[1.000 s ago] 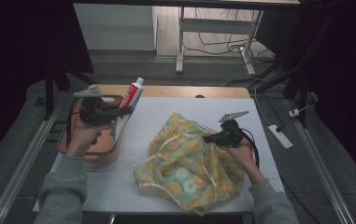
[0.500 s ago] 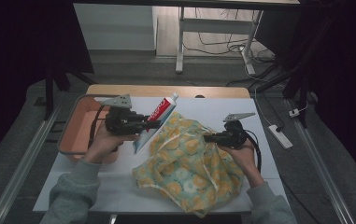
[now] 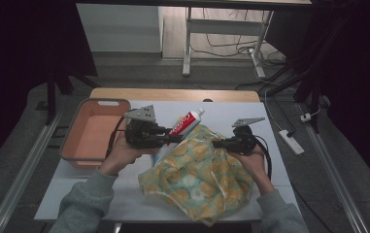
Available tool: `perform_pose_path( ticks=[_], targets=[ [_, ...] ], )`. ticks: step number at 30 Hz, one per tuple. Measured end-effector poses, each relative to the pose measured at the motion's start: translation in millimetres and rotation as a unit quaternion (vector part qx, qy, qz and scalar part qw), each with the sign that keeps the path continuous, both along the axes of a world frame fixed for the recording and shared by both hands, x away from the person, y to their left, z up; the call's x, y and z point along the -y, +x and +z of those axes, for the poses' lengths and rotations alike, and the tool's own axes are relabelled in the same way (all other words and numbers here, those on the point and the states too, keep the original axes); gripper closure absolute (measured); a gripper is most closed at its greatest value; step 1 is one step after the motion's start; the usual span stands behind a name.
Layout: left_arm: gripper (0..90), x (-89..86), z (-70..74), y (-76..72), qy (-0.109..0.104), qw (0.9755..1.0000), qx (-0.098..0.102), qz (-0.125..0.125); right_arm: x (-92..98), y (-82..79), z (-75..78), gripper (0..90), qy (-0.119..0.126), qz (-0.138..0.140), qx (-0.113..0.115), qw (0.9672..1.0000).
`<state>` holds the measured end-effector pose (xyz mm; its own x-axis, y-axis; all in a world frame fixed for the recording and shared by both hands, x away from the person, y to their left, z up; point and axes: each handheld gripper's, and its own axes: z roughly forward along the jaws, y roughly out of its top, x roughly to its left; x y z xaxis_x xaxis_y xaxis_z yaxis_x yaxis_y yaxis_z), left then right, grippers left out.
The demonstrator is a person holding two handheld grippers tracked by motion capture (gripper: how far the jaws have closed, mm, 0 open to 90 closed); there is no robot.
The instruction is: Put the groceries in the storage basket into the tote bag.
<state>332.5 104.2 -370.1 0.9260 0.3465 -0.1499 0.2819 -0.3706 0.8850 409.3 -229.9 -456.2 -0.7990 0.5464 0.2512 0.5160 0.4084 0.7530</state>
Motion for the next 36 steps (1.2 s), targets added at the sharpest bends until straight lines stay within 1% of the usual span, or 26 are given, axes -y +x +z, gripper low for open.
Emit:
perform_pose_path(
  ticks=[5,8,11,14,17,19,20,21,22,23,24,27,29,31,33,35,36],
  targets=[
    [76.2,24.1,-6.9,-5.3,0.014,0.9996,-0.001,-0.026,-0.5,3.5,-1.2,85.9,-0.001,-0.001,-0.001,1.0000],
    [76.2,40.0,-11.9,-6.6,0.023,0.9989,-0.003,-0.041,-0.5,4.4,-0.4,85.9,0.001,0.000,-0.001,1.0000],
    [76.1,56.5,-19.6,-6.8,0.037,0.9977,-0.005,-0.057,-0.2,4.0,2.4,85.9,0.005,0.002,0.002,1.0000],
    [76.2,71.4,-31.0,-7.5,0.060,0.9954,-0.007,-0.074,2.2,4.0,6.2,85.9,0.015,0.002,0.004,0.9999],
    [76.2,81.8,-43.2,-7.9,0.084,0.9928,-0.016,-0.083,5.2,4.3,9.9,85.9,0.021,0.003,0.007,0.9998],
    [76.2,85.5,-50.0,-7.6,0.097,0.9915,-0.020,-0.085,7.9,4.6,13.1,85.9,0.025,0.001,0.008,0.9997],
    [76.2,85.5,-50.0,-7.6,0.097,0.9915,-0.020,-0.085,7.9,4.6,13.1,85.9,0.025,0.001,0.008,0.9997],
    [76.1,86.4,-53.4,-7.2,0.104,0.9907,-0.022,-0.085,11.7,5.0,16.8,85.9,0.035,0.000,0.009,0.9994],
    [76.2,86.8,-56.1,-6.7,0.109,0.9900,-0.024,-0.085,13.2,4.9,18.4,85.9,0.039,0.000,0.009,0.9992],
    [76.1,87.5,-60.4,-5.6,0.123,0.9882,-0.026,-0.087,14.6,4.5,20.1,85.9,0.041,0.000,0.009,0.9991],
    [76.1,88.6,-62.8,-5.3,0.133,0.9872,-0.024,-0.085,15.3,4.3,21.2,85.9,0.045,0.000,0.011,0.9989],
    [76.1,92.2,-70.4,-3.9,0.157,0.9835,-0.025,-0.087,17.5,2.8,25.8,85.9,0.051,-0.001,0.015,0.9986],
    [76.1,94.5,-74.8,-3.9,0.174,0.9803,-0.024,-0.090,18.2,1.7,28.4,85.9,0.054,0.000,0.019,0.9984],
    [76.1,96.7,-78.4,-5.2,0.194,0.9768,-0.019,-0.088,18.9,0.4,31.2,85.9,0.055,0.000,0.022,0.9982],
    [76.1,98.0,-81.6,-5.9,0.210,0.9736,-0.018,-0.088,19.5,-0.5,33.2,85.9,0.058,0.000,0.026,0.9980],
    [76.0,99.0,-84.8,-7.0,0.222,0.9709,-0.018,-0.088,20.1,-1.0,34.7,85.9,0.059,0.000,0.028,0.9979],
    [76.0,99.4,-86.2,-7.6,0.230,0.9691,-0.019,-0.088,20.3,-1.2,35.2,85.9,0.060,0.000,0.028,0.9978]
  ],
)
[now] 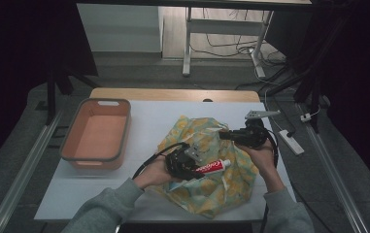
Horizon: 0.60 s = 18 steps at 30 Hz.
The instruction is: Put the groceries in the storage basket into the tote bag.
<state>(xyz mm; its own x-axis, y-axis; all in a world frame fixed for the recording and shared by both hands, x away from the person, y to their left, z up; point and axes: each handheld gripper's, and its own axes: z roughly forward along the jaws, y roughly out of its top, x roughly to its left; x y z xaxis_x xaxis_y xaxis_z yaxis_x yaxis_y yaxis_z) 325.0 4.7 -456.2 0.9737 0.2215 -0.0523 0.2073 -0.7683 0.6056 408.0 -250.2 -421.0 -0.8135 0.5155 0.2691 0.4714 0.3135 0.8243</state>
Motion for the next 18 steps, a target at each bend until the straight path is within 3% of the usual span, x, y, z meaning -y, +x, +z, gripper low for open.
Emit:
perform_pose_path(
  ticks=[8,10,13,18],
  targets=[
    [75.9,4.3,-10.2,-3.9,0.056,0.9984,0.007,0.002,0.9,-1.8,3.9,85.9,0.008,0.002,0.005,1.0000],
    [75.9,5.3,-11.7,-3.9,0.060,0.9982,0.005,0.002,0.1,-2.2,4.7,85.9,0.007,0.004,0.006,1.0000],
    [75.9,10.4,-17.1,-5.5,0.092,0.9957,0.013,0.003,-0.9,-3.4,6.2,85.9,0.006,0.005,0.010,0.9999],
    [75.7,19.4,-23.1,-4.2,0.101,0.9945,0.022,0.013,-1.7,-5.1,8.6,86.1,0.018,0.007,0.012,0.9997]
  ],
)
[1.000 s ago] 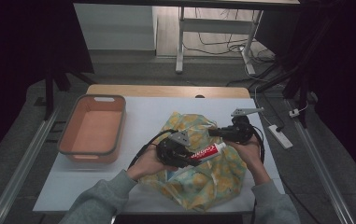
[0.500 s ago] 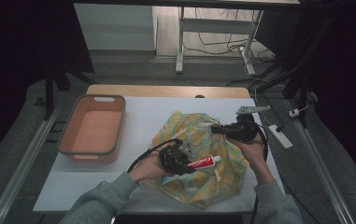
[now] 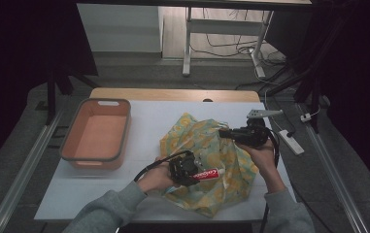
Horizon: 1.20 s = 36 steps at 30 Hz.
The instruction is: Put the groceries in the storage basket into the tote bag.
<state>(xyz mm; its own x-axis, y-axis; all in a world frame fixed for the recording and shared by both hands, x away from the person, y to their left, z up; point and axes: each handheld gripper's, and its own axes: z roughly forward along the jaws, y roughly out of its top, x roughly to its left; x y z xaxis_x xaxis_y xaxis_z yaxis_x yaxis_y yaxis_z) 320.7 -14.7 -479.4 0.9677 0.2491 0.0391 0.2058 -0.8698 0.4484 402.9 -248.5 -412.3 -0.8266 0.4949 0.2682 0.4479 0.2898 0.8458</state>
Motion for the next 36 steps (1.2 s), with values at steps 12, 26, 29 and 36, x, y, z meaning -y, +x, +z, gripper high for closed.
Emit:
perform_pose_path(
  ticks=[12,26,29,36],
  targets=[
    [73.9,32.5,-14.6,3.1,-0.010,0.9996,0.024,0.007,-13.7,-3.9,-1.0,86.2,-0.010,0.016,0.006,0.9998],
    [43.4,-20.1,42.1,-7.2,-0.122,0.9879,0.072,0.064,-8.8,2.3,-10.1,86.1,-0.023,0.004,-0.006,0.9997],
    [41.3,-42.6,53.1,-3.3,-0.142,0.9833,0.072,0.088,-8.5,2.6,-11.6,86.1,-0.027,0.003,-0.006,0.9996],
    [38.0,-98.1,58.2,8.0,-0.169,0.9697,0.065,0.164,-8.9,3.5,-15.7,86.1,-0.033,0.003,-0.010,0.9994]
  ],
)
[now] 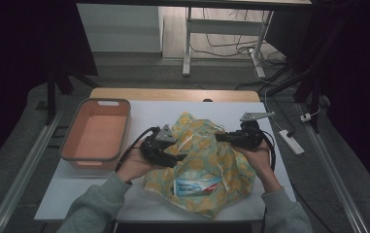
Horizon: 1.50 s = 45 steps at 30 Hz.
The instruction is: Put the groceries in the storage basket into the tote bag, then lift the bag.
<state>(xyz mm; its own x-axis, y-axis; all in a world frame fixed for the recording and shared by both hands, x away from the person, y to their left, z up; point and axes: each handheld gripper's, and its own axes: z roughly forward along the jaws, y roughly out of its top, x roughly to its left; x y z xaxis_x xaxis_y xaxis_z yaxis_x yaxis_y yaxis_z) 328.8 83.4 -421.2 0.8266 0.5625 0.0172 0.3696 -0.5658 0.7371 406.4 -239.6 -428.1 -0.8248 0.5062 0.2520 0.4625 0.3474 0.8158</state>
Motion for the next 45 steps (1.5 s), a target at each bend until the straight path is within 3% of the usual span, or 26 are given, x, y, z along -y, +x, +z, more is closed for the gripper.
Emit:
perform_pose_path(
  ticks=[4,7,18,33,37,41,43,45],
  targets=[
    [37.2,-25.5,-3.4,5.5,-0.015,0.9994,-0.015,0.029,0.3,-0.2,-2.1,86.0,-0.005,0.001,0.000,1.0000],
    [36.4,-34.6,-6.4,9.1,-0.017,0.9987,-0.023,0.042,0.9,-0.9,-2.8,86.1,-0.005,0.000,0.000,1.0000],
    [34.3,-45.3,-16.4,17.3,-0.020,0.9973,-0.044,0.056,5.1,-2.3,-5.0,86.1,-0.009,-0.003,0.001,1.0000],
    [31.7,-22.6,-26.5,18.1,-0.009,0.9977,-0.062,0.024,7.3,-2.2,-8.6,86.0,-0.015,-0.007,-0.001,0.9999],
    [30.8,-11.9,-32.6,18.8,-0.008,0.9969,-0.078,0.009,7.3,-1.8,-9.2,86.0,-0.016,-0.007,-0.002,0.9998],
    [30.7,1.2,-42.1,19.0,0.017,0.9960,-0.088,-0.002,7.3,-1.3,-10.3,86.0,-0.017,-0.008,-0.002,0.9998],
    [36.1,8.3,-49.7,19.3,0.033,0.9949,-0.095,-0.007,7.4,-1.4,-10.2,86.0,-0.016,-0.008,-0.002,0.9998],
    [59.6,13.5,-58.0,20.5,0.048,0.9928,-0.108,-0.021,7.3,-1.5,-10.4,85.1,-0.017,-0.008,-0.003,0.9998]
  ],
)
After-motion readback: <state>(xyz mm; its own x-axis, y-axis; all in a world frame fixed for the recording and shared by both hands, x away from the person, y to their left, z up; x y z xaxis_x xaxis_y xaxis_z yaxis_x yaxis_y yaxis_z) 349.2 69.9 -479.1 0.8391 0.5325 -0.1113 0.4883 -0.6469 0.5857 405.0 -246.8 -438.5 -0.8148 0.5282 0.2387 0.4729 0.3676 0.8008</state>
